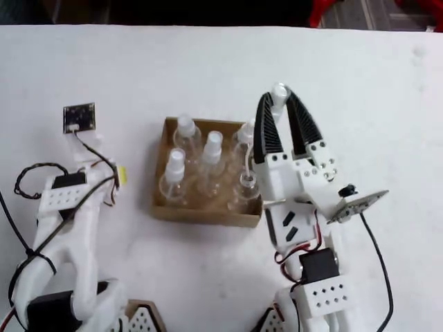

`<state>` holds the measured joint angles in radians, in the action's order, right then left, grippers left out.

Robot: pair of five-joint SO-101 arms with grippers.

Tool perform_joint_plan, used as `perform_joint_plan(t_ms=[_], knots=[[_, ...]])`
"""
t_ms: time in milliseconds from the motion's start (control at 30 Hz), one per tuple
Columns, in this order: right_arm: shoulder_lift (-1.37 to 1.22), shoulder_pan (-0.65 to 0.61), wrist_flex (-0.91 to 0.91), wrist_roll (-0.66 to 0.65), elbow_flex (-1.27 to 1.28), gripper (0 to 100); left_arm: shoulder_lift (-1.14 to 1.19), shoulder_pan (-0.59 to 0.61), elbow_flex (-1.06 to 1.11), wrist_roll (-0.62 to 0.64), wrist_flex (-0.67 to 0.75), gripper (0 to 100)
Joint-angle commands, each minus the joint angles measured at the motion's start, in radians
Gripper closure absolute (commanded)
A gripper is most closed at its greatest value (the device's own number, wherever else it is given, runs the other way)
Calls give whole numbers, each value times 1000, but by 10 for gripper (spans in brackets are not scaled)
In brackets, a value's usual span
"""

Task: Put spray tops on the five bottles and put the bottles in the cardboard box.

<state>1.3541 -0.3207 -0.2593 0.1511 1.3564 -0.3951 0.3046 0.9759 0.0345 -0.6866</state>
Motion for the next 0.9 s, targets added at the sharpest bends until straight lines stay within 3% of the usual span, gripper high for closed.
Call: perform_joint_plan(t_ms=[0,700,867], knots=[[2,18,-25,8,9,982,-4,-12,-14,-9,15,820],[12,31,-30,8,54,982,-4,-12,-15,-9,15,820],[73,42,-120,3,28,982,-4,-12,-12,-9,15,820]])
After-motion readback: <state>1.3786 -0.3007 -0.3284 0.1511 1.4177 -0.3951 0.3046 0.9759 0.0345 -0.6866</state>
